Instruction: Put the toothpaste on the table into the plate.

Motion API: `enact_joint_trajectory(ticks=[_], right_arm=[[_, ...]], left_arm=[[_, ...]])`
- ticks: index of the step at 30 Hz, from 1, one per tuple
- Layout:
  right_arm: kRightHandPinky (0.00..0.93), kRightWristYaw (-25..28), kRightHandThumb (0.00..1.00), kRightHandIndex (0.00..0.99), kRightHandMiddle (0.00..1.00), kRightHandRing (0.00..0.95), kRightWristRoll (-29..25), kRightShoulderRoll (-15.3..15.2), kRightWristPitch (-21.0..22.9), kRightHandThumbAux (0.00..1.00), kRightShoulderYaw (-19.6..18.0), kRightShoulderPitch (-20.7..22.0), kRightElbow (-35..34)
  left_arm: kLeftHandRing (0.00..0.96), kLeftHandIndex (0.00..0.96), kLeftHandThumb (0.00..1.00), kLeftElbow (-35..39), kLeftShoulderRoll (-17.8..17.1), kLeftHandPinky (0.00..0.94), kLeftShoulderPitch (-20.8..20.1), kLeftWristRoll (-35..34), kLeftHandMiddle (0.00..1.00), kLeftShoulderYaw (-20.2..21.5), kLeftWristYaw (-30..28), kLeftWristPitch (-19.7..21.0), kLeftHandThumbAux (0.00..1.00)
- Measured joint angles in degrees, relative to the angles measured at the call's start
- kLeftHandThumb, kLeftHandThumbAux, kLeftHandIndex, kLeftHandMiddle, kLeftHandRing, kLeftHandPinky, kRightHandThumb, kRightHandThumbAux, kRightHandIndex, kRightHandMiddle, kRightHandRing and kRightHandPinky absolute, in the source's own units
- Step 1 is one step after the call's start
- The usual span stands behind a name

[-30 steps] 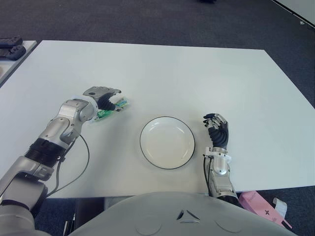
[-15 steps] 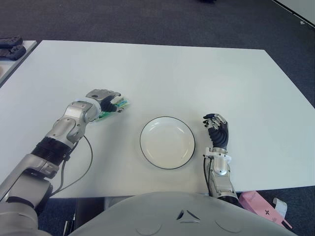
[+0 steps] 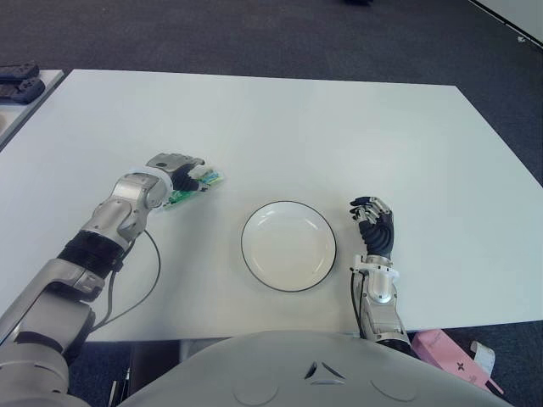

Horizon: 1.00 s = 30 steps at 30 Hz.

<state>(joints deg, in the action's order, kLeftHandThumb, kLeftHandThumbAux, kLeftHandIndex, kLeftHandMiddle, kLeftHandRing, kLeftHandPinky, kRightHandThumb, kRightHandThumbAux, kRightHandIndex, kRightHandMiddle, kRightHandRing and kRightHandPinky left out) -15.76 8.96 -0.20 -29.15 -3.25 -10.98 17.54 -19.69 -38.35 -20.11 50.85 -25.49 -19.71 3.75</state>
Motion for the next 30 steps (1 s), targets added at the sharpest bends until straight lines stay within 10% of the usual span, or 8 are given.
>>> enact_joint_trajectory(ticks=[30], right_arm=[[0.514,0.03,0.712,0.427,0.494,0.512,0.04,0.01,0.03,0.732,-0.07,-0.55,-0.47]], left_arm=[[0.130,0.098,0.263,-7.13,0.90,0.174,-1.45,0.77,0.156,-2.05,4.81,0.09,0.282]])
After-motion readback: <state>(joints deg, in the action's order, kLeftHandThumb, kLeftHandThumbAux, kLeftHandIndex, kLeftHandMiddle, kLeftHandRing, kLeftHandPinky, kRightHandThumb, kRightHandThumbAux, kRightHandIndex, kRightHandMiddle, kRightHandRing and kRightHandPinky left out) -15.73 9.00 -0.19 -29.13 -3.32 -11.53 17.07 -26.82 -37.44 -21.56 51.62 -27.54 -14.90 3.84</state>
